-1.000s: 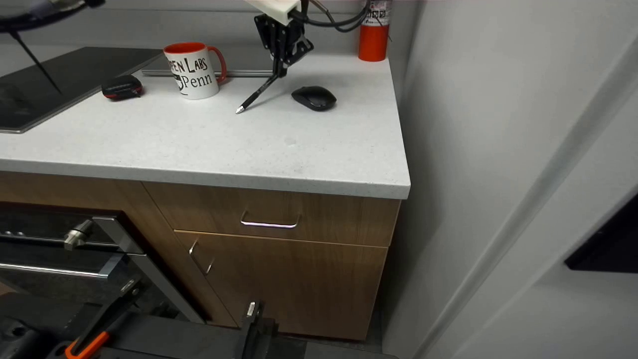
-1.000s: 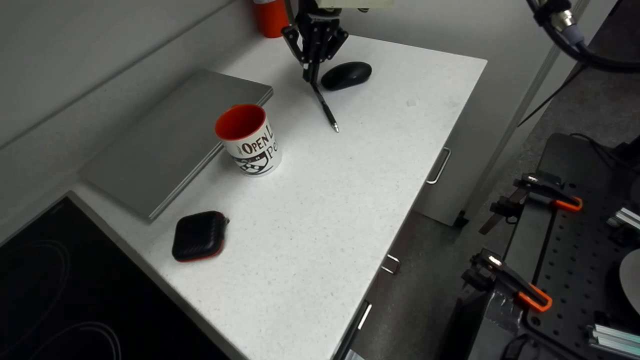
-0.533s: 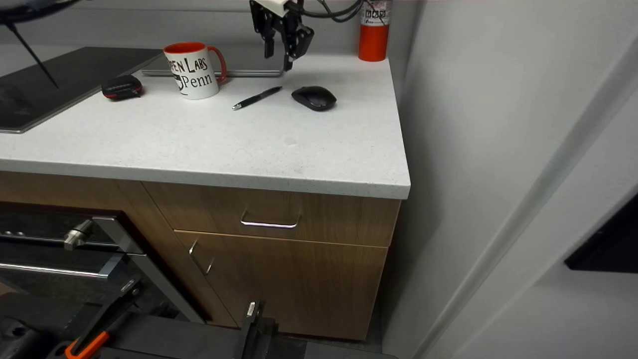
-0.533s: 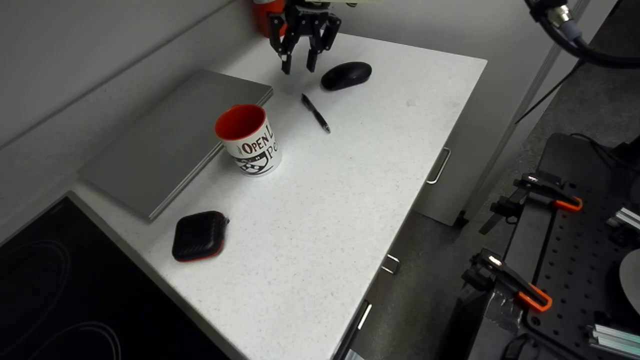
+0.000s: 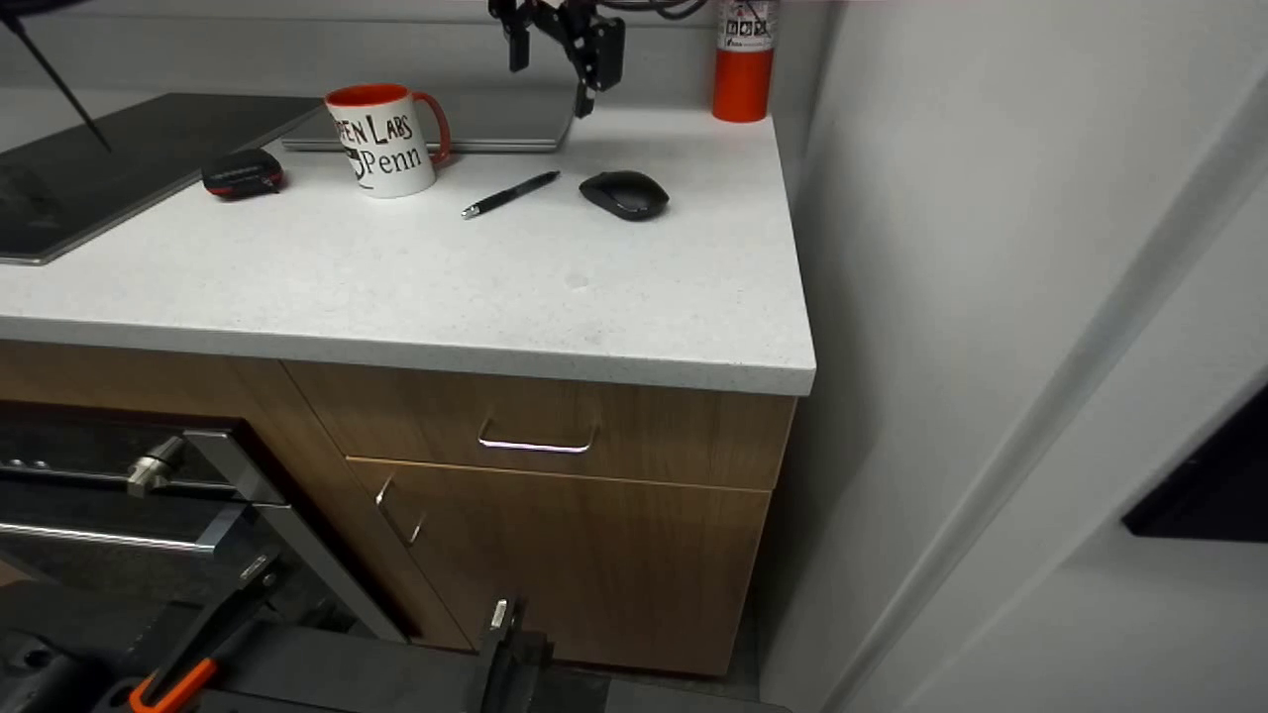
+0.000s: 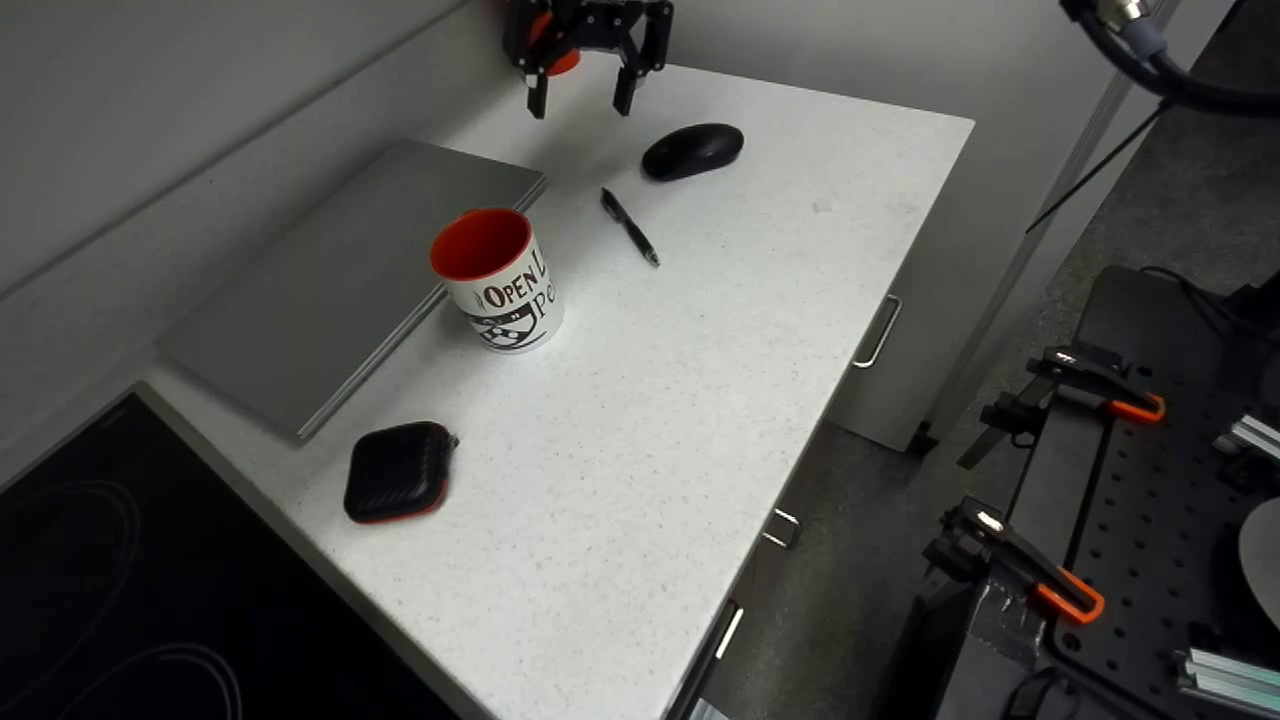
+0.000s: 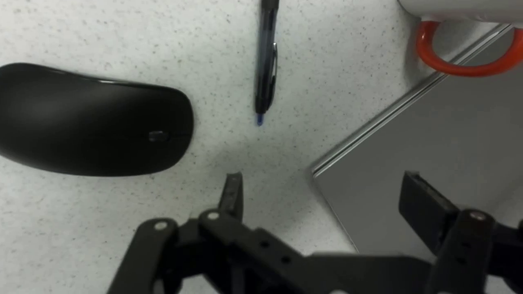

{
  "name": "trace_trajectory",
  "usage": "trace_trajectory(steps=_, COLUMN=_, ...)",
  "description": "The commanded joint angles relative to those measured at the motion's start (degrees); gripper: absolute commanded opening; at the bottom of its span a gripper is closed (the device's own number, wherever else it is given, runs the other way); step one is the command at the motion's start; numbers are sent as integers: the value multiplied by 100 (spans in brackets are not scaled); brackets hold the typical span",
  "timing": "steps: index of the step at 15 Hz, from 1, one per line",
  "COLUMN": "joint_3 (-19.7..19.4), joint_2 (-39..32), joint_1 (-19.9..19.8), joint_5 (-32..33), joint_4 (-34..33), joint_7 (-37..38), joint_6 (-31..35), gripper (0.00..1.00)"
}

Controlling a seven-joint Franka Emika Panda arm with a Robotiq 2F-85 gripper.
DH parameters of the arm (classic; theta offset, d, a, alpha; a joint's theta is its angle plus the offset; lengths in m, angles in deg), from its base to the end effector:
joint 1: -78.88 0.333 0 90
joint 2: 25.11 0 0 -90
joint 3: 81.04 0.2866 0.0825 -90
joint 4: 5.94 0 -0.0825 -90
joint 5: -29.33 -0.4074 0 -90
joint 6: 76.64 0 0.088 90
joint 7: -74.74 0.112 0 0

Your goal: Take the pen from the mug cup and put it on the table

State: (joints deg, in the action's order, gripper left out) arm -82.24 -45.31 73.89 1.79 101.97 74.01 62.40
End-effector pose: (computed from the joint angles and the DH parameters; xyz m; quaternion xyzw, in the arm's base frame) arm 0.6526 -0.0670 0.2943 -0.9587 0.2090 -0.1030 0.1631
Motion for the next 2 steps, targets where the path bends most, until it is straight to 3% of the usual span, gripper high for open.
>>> trace_trajectory(steps=1, joint_3=86, joint_2=3, joint_1=-79, joint_5=49, joint_4=-8, joint_7=41, joint_6=-1, gripper=100)
trace_trajectory(steps=2, joint_3=87, joint_2=3, joint_1=-79, joint_5=48, joint_4=-10, joint_7=44, joint_6=-1, gripper=100)
